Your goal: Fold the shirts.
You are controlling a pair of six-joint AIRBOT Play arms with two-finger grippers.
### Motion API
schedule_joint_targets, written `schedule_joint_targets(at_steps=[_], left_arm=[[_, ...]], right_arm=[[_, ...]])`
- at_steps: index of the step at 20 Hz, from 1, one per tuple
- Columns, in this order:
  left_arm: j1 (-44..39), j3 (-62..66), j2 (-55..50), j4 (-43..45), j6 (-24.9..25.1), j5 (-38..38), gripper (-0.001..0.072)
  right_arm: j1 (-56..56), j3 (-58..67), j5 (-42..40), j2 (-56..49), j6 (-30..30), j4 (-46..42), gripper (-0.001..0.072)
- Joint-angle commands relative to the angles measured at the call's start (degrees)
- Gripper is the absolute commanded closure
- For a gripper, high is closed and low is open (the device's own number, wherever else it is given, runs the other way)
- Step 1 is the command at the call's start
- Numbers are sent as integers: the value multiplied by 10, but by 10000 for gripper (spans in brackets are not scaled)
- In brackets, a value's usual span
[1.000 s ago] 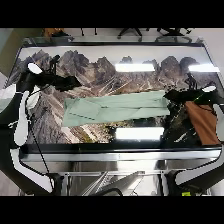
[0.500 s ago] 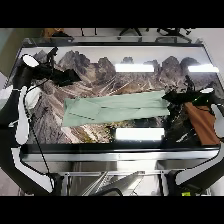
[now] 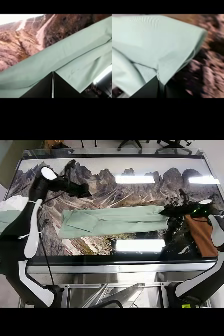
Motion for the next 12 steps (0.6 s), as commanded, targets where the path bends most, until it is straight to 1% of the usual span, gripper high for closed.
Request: schedule_joint_targets(at_steps=[1,4,5,7,9,10,12], left_arm=[[-80,0,-47,1,-1,44,692],[-162,2,-117,0,-17,115,692],[-190,16,-143,-1,-20,128,693],[-236,75,-195,0,-22,115,692],[-267,139,-238,0,-40,101,693],[-275,155,-249,0,-50,101,693],[-275,156,-244,0,-56,90,693]], right_arm=[[0,59,75,38,45,25,695],[0,105,121,82,86,30,695],[0,119,131,96,104,32,695],[0,150,147,128,134,32,695],[1,171,150,159,152,37,695],[1,173,150,172,158,38,694],[0,173,155,190,168,38,695]])
